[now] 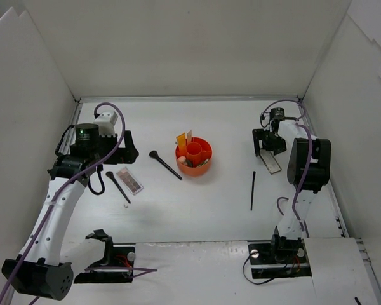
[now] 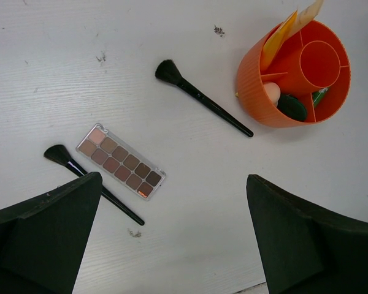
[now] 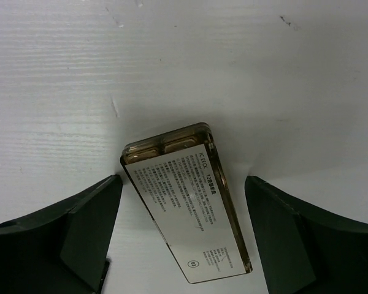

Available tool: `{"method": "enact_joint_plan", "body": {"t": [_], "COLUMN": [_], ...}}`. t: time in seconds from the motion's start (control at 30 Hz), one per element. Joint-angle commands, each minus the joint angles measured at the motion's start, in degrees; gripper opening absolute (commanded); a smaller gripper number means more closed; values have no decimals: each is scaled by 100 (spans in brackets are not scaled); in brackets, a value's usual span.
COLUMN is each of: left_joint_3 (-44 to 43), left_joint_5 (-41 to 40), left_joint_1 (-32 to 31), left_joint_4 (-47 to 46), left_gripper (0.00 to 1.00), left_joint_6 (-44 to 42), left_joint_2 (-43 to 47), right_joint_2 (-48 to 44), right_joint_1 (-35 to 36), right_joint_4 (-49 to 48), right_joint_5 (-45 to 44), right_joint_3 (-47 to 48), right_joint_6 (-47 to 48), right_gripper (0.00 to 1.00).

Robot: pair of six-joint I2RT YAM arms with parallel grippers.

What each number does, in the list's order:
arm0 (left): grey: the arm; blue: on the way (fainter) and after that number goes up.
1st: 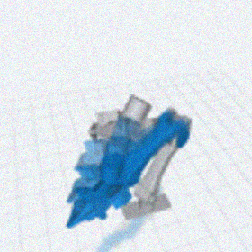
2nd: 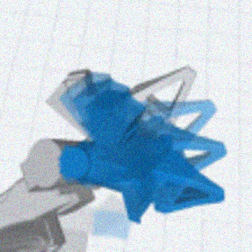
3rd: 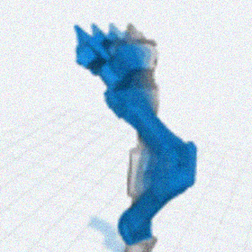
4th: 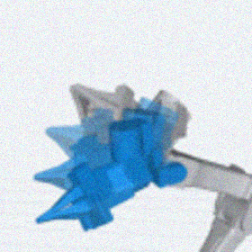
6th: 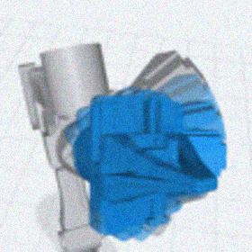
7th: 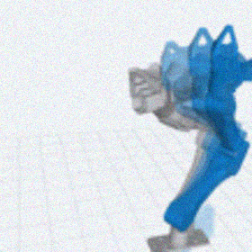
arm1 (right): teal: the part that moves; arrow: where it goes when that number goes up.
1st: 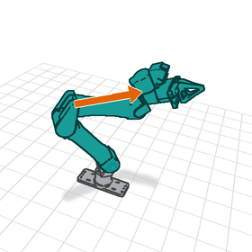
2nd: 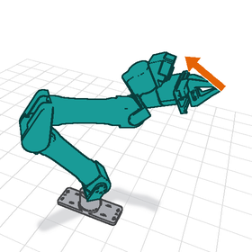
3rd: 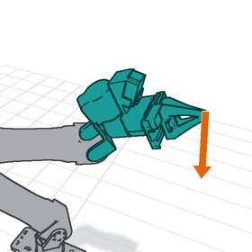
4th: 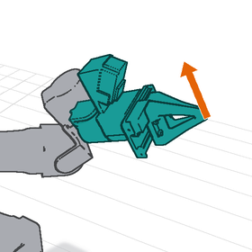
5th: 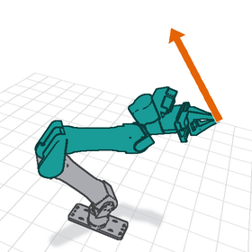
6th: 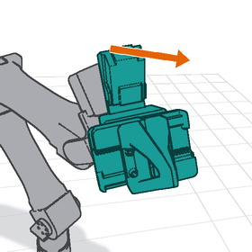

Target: Organize the makeup

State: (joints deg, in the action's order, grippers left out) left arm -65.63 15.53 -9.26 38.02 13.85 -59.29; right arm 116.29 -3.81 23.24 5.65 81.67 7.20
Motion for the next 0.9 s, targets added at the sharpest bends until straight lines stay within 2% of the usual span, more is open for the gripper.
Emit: {"method": "enact_joint_plan", "body": {"t": [0.0,0.07,0.13,0.17,0.2,0.3,0.4,0.47,0.5,0.6,0.87], "left_joint_3": [-82,-82,-82,-82,-82,-73,-82,-82,-82,-73,-56], "left_joint_5": [-15,-6,-6,-15,-15,-32,-59,-94,-120,-234,-551], "left_joint_1": [47,47,47,47,47,47,47,47,47,47,47], "left_joint_4": [-313,-313,-313,-304,-304,-313,-304,-295,-295,-295,-251], "left_gripper": [100,99,100,99,99,99,100,99,99,100,100], "left_joint_6": [-101,-101,-101,-101,-110,-101,-84,-75,-58,-23,57], "left_joint_2": [49,14,-13,-13,-21,-4,22,31,40,101,242], "right_joint_2": [139,174,210,201,175,35,-359,-597,-842,-1422,-2602], "right_joint_1": [-5,-14,3,-5,-5,12,170,302,616,1110,2523], "right_joint_4": [374,382,374,382,374,374,365,339,339,146,-749], "right_joint_5": [226,261,305,323,314,279,183,-71,-134,-538,-2487], "right_joint_3": [227,253,297,306,315,367,394,455,499,526,473], "right_joint_6": [176,176,168,150,133,10,-131,-368,-577,-1166,-2723], "right_gripper": [77,76,65,57,41,19,8,3,0,0,0]}}
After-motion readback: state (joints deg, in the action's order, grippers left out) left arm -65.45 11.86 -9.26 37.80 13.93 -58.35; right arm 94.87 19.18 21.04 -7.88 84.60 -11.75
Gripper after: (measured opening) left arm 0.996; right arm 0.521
